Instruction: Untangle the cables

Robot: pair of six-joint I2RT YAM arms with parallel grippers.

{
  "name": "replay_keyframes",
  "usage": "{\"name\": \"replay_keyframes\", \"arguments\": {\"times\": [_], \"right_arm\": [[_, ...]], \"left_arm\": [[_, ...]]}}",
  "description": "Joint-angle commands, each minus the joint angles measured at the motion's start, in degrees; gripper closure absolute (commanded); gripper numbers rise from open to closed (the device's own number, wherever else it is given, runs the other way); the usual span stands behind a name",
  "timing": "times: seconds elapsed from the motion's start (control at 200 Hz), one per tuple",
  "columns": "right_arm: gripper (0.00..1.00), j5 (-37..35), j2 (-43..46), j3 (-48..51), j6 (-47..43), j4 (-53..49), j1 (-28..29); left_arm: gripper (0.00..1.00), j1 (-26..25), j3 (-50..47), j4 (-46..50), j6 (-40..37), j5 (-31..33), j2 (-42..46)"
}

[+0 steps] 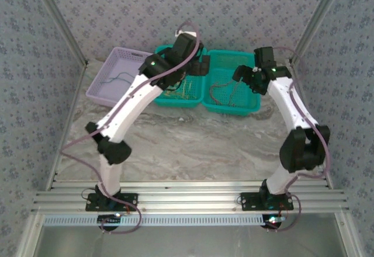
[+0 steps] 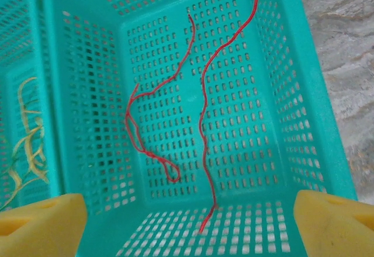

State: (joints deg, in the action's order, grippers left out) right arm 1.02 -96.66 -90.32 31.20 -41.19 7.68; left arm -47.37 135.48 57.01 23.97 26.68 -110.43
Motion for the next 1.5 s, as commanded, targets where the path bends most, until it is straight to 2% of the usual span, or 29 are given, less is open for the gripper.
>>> {"name": "replay_keyframes", "arguments": {"times": [0.0,0.26,0.565,0.655,0.839,1.114,1.369,1.494], "right_arm": [[0.08,-3.3,-5.6,-4.9,-1.2,-1.0,1.1],[0.07,-5.6,-19.1,-16.1,-2.1,-5.8,2.3],[0.08,-9.0,-29.9,-26.5,-2.0,-8.7,2.3],[0.09,-8.8,-31.9,-28.6,-1.9,-9.0,2.2],[0.14,-3.1,-36.5,-31.6,1.3,-8.6,0.4],[0.20,-5.2,-39.8,-33.0,1.5,-7.1,1.4],[0.45,-5.0,-41.9,-34.9,1.0,-4.7,2.0],[0.61,-4.9,-42.2,-35.7,0.1,-4.3,2.7]], "left_arm": [[0.00,0.3,-11.0,-4.9,-0.5,2.3,6.4],[0.00,1.1,-26.9,-8.3,-0.7,2.5,16.5],[0.00,2.4,-41.4,-11.0,-1.4,3.4,27.4],[0.00,2.7,-45.0,-11.7,-1.7,3.9,30.0],[0.00,3.6,-51.4,-12.7,-1.7,4.5,34.2],[0.00,4.6,-56.6,-14.2,-1.8,5.0,37.5],[0.00,5.3,-58.0,-15.7,-2.4,4.9,38.2],[0.00,5.5,-58.2,-16.0,-2.4,4.7,38.3]]}}
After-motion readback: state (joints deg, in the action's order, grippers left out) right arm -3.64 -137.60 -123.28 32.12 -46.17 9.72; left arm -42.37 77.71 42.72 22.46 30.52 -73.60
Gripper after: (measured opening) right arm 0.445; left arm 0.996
